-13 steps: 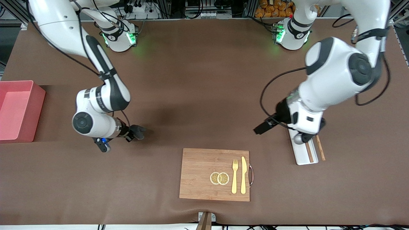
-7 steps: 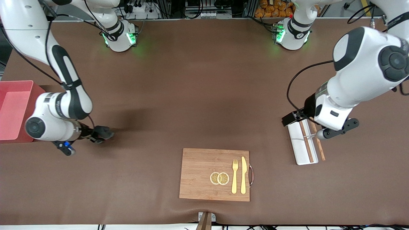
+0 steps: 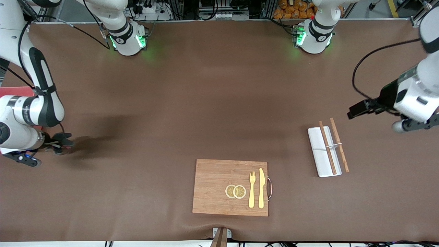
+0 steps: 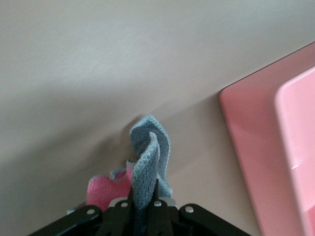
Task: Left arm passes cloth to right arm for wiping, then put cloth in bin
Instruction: 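Carry the cloth with the right gripper toward the pink bin while the left gripper retracts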
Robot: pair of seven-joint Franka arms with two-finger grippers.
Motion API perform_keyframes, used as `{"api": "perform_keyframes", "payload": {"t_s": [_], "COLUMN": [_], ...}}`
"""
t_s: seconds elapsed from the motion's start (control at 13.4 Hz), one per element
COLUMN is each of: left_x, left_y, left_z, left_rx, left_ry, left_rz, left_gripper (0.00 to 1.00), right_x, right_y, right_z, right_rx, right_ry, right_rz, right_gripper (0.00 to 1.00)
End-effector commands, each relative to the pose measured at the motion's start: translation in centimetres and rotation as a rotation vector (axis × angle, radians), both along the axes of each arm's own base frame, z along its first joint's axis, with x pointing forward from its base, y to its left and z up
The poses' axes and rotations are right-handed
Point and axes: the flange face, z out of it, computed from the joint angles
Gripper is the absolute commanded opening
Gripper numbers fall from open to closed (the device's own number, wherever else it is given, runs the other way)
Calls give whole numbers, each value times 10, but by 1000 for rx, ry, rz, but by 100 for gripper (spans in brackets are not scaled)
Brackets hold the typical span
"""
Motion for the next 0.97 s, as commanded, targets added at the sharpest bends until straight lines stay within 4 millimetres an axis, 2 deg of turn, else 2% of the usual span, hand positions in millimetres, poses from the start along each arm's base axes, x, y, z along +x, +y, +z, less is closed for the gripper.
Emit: {"api": "perform_keyframes", "payload": {"t_s": [0.0, 0.07, 0.22, 0.3, 0.45, 0.6, 0.89], "left_x": [-20, -23, -34, -37, -43, -47, -49], "left_y": [-3, -4, 2, -1, 6, 13, 17], "left_z": [18, 22, 25, 23, 33, 40, 41], "left_rx": [36, 39, 53, 56, 62, 64, 66], "left_ry": [-2, -2, -3, -1, -17, -27, -21], "left_rz": [-22, -25, -14, -19, -2, 12, 17], "left_gripper": [100, 100, 100, 100, 100, 100, 100], "right_x": [5, 6, 10, 12, 13, 11, 4], "right_y": [16, 28, 69, 98, 155, 194, 320], "right_z": [-23, -35, -51, -53, -54, -56, -39], "right_rx": [-19, -22, -5, 30, 107, 144, 207], "right_ry": [23, 14, -3, -13, -16, -20, -52], "right_rz": [9, -37, -101, -148, -236, -323, -527], "right_gripper": [0, 0, 0, 0, 0, 0, 0]}}
